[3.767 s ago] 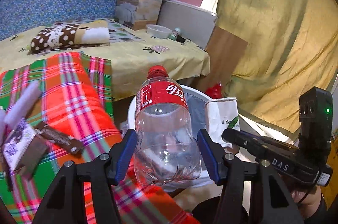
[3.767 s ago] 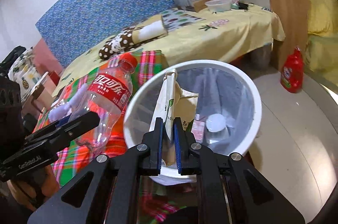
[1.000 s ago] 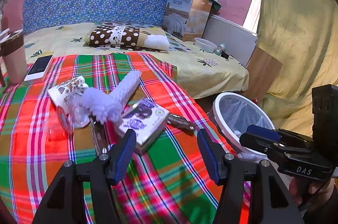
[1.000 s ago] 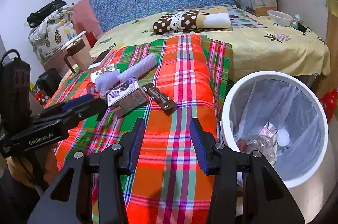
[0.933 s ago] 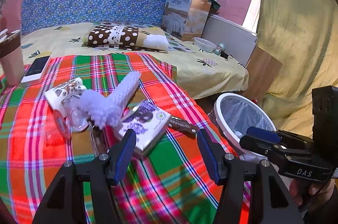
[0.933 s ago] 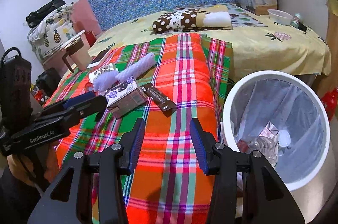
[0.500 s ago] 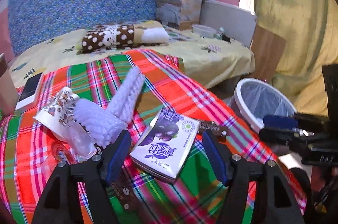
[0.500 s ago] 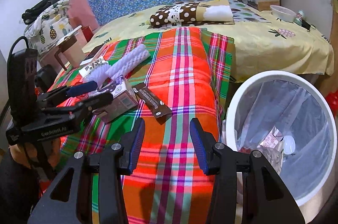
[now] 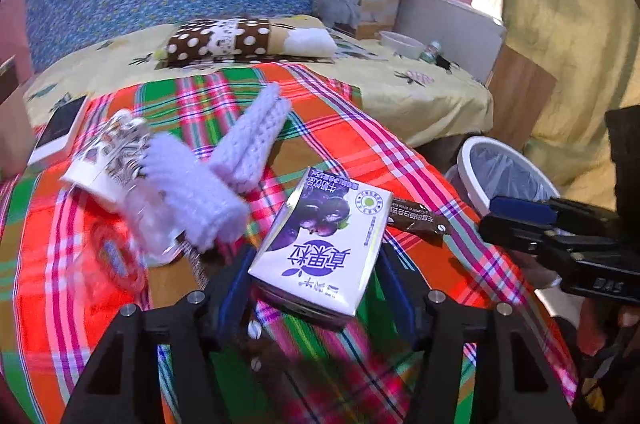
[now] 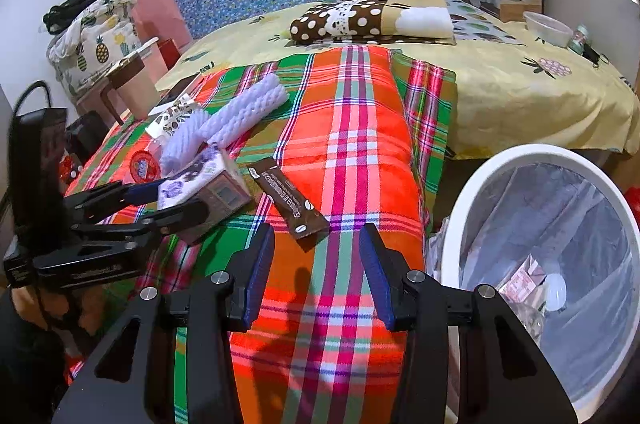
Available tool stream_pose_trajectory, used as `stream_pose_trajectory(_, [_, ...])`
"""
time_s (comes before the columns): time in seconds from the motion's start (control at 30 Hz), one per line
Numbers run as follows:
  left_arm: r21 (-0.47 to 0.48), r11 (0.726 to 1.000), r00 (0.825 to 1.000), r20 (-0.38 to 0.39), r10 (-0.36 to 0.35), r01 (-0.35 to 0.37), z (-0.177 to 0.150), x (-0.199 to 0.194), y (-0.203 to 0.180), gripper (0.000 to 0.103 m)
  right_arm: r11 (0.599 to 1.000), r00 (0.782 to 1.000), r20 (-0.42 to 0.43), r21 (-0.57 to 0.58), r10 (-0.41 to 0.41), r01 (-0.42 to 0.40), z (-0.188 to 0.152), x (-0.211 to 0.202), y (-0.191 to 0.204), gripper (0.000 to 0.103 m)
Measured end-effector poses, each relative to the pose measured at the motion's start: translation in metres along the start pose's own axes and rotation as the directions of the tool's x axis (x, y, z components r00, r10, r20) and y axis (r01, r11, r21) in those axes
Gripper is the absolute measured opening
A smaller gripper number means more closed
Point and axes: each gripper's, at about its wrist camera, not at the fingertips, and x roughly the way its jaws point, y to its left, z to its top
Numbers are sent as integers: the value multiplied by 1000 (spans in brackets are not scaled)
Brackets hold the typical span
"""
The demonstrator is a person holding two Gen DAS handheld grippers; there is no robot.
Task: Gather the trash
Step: 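Grasp the purple snack box with the left tool while the right tool grasps the brown wrapper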
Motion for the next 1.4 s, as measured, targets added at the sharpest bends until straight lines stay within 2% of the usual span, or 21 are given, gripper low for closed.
stream_pose_trajectory(0.37, [-120,992,999,37,34,-29,-17,-30,10,60,993,998,-54,-115,-11,5,14,36,16,46])
stream_pose_trajectory(0.53, [-141,989,998,37,41,-36,-19,-35,15,60,987,996,-82,-162,-31,17,13,47,20,44])
stream_pose_trajectory(0.57, [-144,989,998,38,42,-37,-20,-36,15,60,986,996,-79,-167,-34,20,12,45,20,32])
stream_pose_trajectory(0.6, [-147,988,998,38,43,-37,-20,-37,15,60,986,996,-80,-168,-30,16,12,44,21,28])
stream_pose_trajectory(1.0, [-153,988,998,51,44,-35,-35,-53,-6,60,997,1000,7,-77,-2,2,-7,-3,22,27])
stream_pose_trajectory(1.4, [-139,990,996,80,31,-20,-49,-84,-34,60,1000,997,82,14,15,-17,-24,-43,20,27])
